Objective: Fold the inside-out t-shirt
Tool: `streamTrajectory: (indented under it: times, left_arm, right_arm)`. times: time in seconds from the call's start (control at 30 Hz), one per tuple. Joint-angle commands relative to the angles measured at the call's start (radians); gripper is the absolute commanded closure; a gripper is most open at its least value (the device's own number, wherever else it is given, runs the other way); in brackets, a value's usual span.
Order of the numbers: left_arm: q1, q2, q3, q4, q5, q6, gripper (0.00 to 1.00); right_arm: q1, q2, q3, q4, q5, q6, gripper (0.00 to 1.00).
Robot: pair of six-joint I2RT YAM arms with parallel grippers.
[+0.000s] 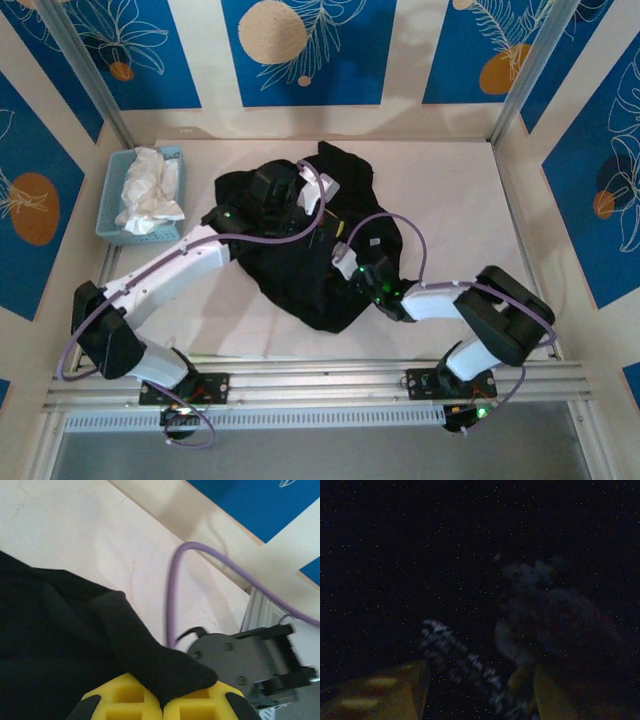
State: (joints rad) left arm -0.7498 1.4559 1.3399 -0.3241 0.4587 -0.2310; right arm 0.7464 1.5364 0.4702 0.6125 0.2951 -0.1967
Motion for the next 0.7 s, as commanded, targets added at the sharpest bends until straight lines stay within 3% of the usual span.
streamTrajectory:
  times: [0.0,0.27,0.5,0.67]
  left_arm:
    - [0.006,-0.039,0.044,-0.020,0.074,-0.014,1.00]
    - [-0.007,-0.061,0.080,0.026,0.164,-0.033,1.00]
    - [-0.071,-0.001,0.293,0.008,0.207,-0.024,1.00]
    - [-0.086,0.015,0.428,-0.033,0.240,-0.002,1.00]
  right_arm:
    - [-0.001,0.066,0.064,0.117,0.076,-0.050,0.44]
    - [-0.033,0.252,0.290,0.016,0.120,0.052,0.40]
    - [-0.037,0.422,0.606,-0.312,0.223,0.193,0.32]
    - [-0.056,0.515,0.822,-0.566,0.227,0.283,0.21]
